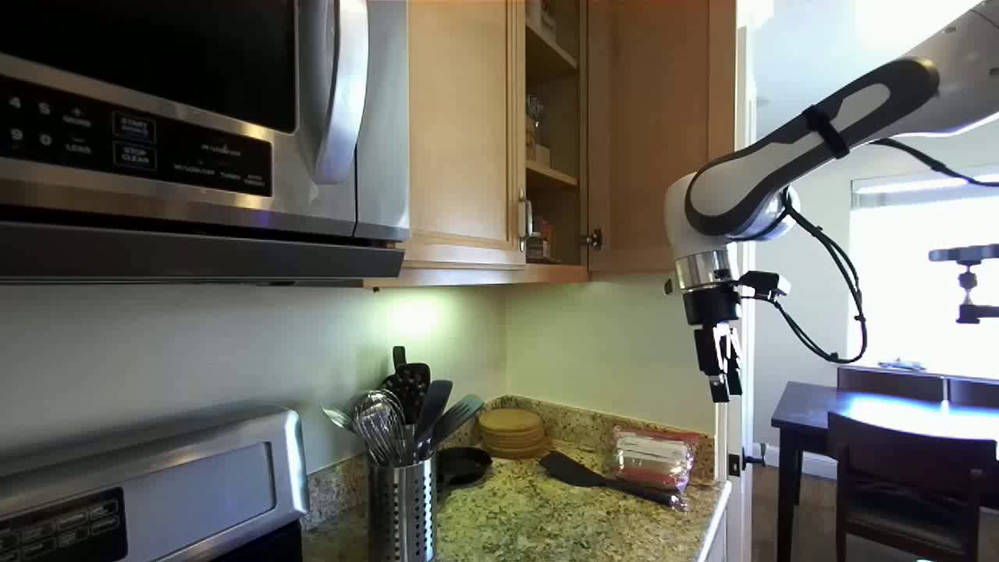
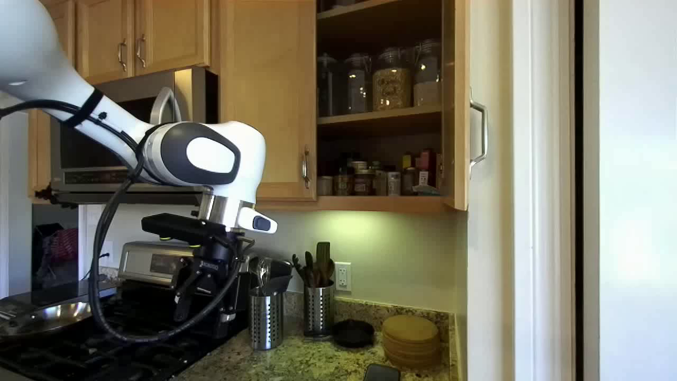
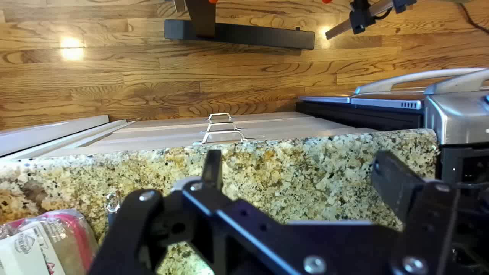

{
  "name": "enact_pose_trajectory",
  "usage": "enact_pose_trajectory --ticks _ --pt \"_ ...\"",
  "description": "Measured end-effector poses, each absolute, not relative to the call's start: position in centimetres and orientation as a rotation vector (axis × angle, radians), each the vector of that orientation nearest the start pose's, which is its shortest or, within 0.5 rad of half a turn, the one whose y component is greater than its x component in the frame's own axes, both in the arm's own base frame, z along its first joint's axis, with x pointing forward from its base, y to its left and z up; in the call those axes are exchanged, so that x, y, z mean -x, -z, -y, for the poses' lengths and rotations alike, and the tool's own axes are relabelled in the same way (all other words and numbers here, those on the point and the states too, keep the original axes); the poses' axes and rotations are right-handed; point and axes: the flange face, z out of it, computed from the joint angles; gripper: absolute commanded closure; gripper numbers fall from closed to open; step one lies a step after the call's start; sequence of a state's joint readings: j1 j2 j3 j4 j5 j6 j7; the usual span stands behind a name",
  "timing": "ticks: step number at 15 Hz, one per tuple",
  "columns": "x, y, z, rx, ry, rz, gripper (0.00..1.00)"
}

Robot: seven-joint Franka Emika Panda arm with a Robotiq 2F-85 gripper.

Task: Close the cupboard

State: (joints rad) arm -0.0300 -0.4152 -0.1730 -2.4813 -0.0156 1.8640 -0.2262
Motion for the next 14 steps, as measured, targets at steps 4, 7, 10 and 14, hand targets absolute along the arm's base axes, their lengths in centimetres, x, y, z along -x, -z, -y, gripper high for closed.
enact_pose_trajectory --ticks 4,7,10,14 --pt "-38.20 -42.06 8.03 3.030 -0.291 0.077 0.00" --pt "-38.20 -42.06 8.03 3.030 -0.291 0.077 0.00" --pt "-38.20 -42.06 8.03 3.030 -0.291 0.077 0.00" --pt "-38.41 -42.19 8.11 3.042 -0.267 0.062 0.00"
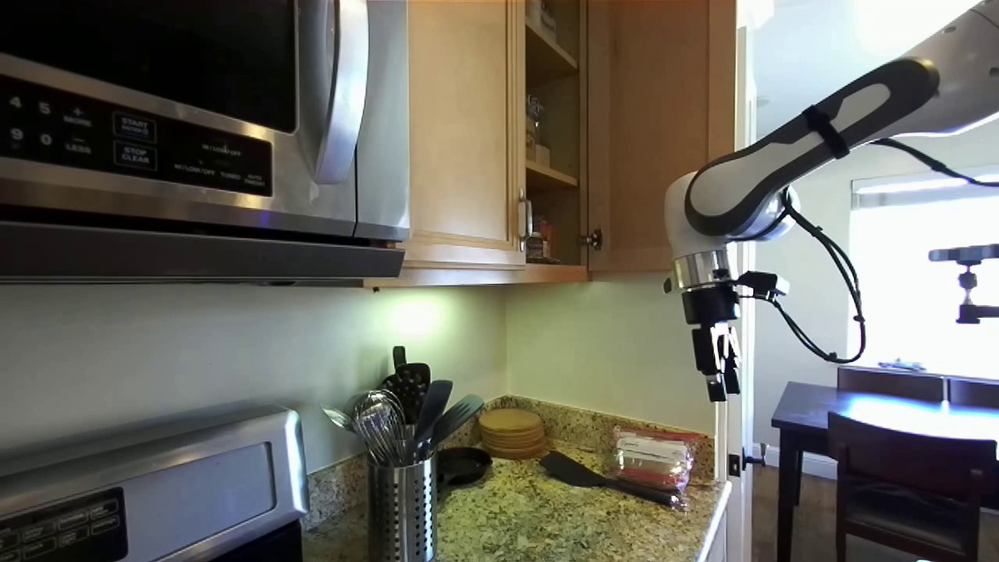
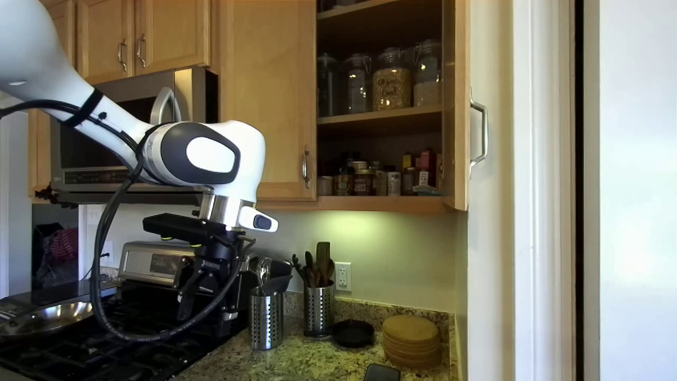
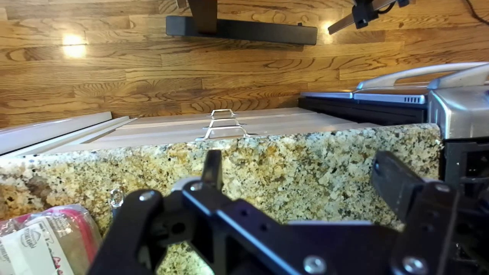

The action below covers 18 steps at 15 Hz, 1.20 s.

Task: Close the cupboard

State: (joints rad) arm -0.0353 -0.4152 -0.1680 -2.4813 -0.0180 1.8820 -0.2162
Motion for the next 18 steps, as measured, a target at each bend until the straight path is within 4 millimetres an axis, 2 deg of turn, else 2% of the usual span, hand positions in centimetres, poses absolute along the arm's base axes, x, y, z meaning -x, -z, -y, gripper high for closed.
enact_pose_trajectory --ticks 2,5,8,18 --pt "-39.0 -42.7 9.0 3.063 -0.169 -0.007 0.00" --pt "-39.8 -44.0 11.5 3.093 0.026 -0.148 0.00" --pt "-39.6 -45.8 14.2 3.105 0.205 -0.274 0.00" --pt "-35.5 -54.7 19.7 3.132 0.730 -0.553 0.00"
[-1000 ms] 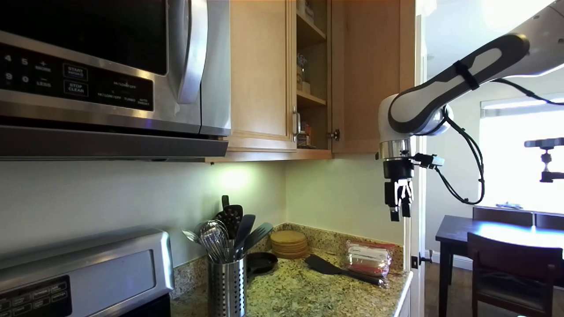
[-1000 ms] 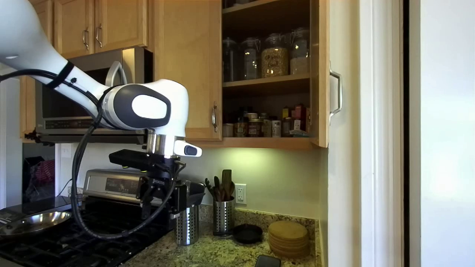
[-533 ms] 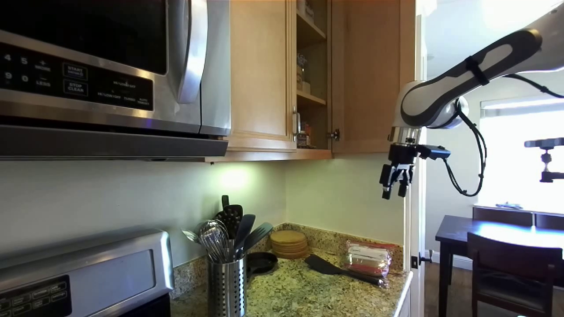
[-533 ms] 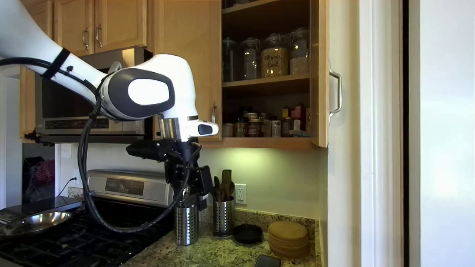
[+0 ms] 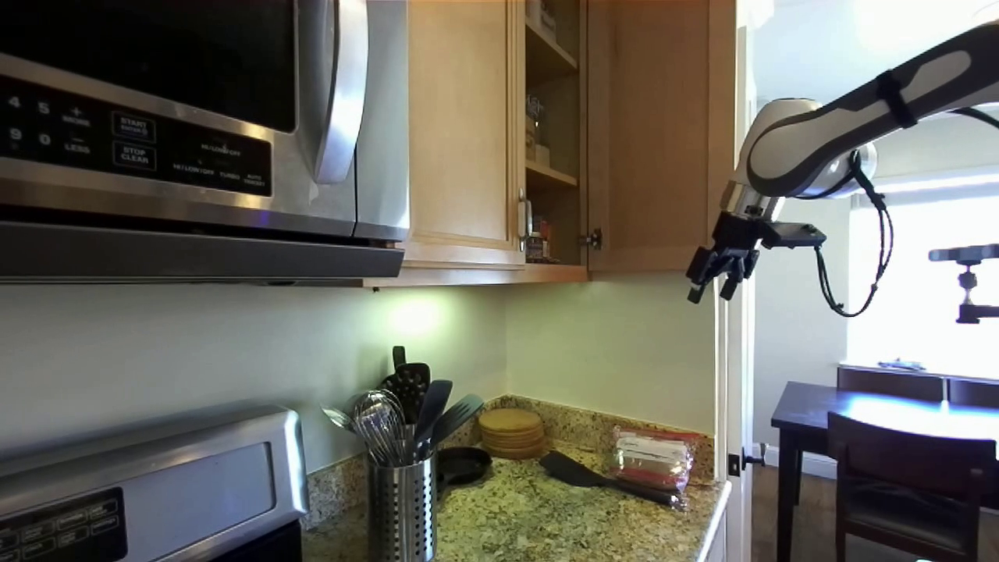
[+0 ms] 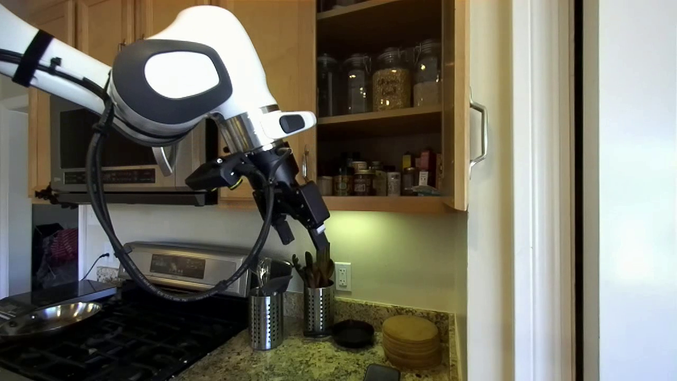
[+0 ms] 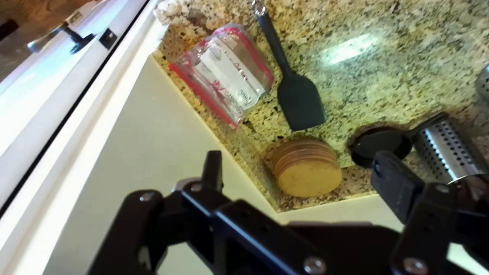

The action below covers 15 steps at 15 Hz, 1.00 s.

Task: Close the cupboard

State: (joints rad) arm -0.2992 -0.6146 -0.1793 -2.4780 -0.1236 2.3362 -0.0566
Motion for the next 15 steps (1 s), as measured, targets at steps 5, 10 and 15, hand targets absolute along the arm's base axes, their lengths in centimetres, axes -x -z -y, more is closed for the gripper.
enact_pose_trajectory --ticks 5,10,15 --pt "-34.5 -56.2 20.6 3.157 0.809 -0.618 0.00" --pt "-34.6 -56.1 20.7 3.157 0.805 -0.617 0.00" --pt "-34.2 -57.5 25.2 3.129 0.894 -0.678 0.00"
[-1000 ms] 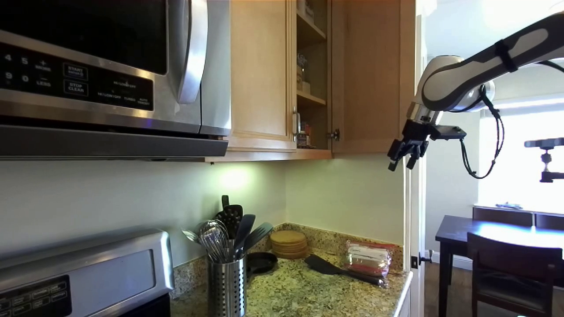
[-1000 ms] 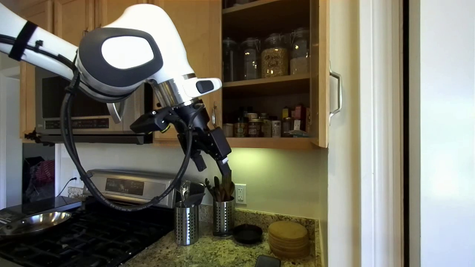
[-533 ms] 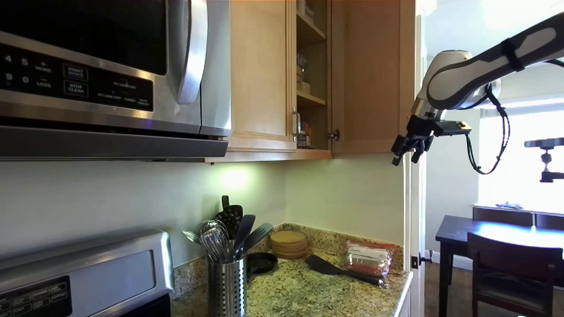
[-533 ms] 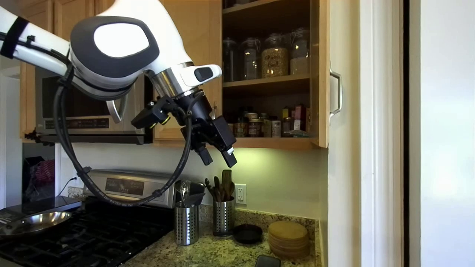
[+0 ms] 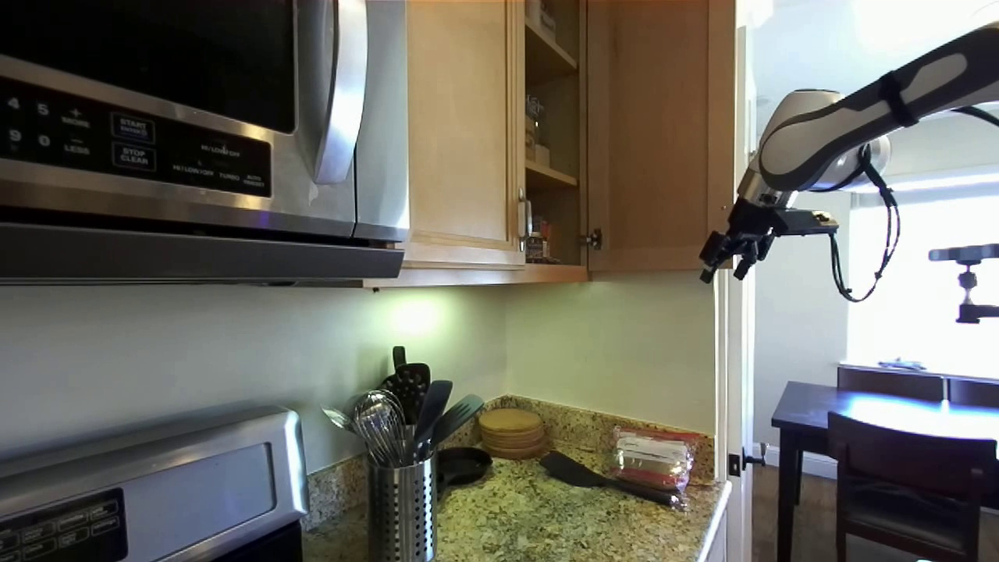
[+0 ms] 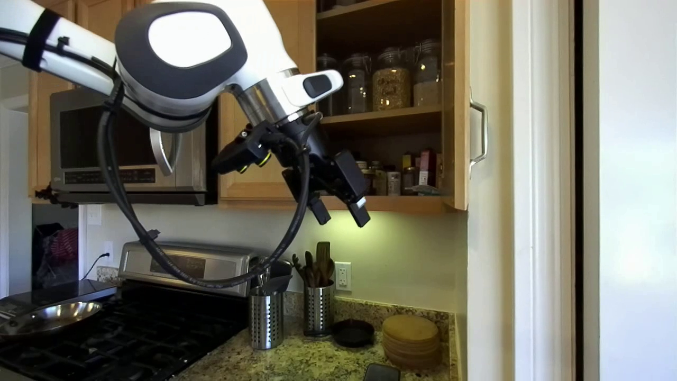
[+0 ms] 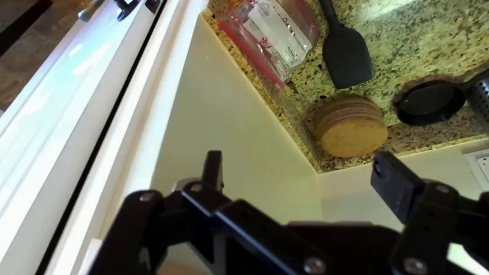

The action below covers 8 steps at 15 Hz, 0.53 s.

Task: Close the cupboard

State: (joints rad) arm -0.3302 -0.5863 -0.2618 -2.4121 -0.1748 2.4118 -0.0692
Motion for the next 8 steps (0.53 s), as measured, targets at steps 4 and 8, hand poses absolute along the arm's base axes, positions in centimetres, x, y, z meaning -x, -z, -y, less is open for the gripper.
enact_pose_trajectory --ticks 4,8 --pt "-33.8 -59.6 29.1 3.139 0.961 -0.679 0.00" --pt "-34.2 -61.3 30.6 3.174 0.993 -0.622 0.00"
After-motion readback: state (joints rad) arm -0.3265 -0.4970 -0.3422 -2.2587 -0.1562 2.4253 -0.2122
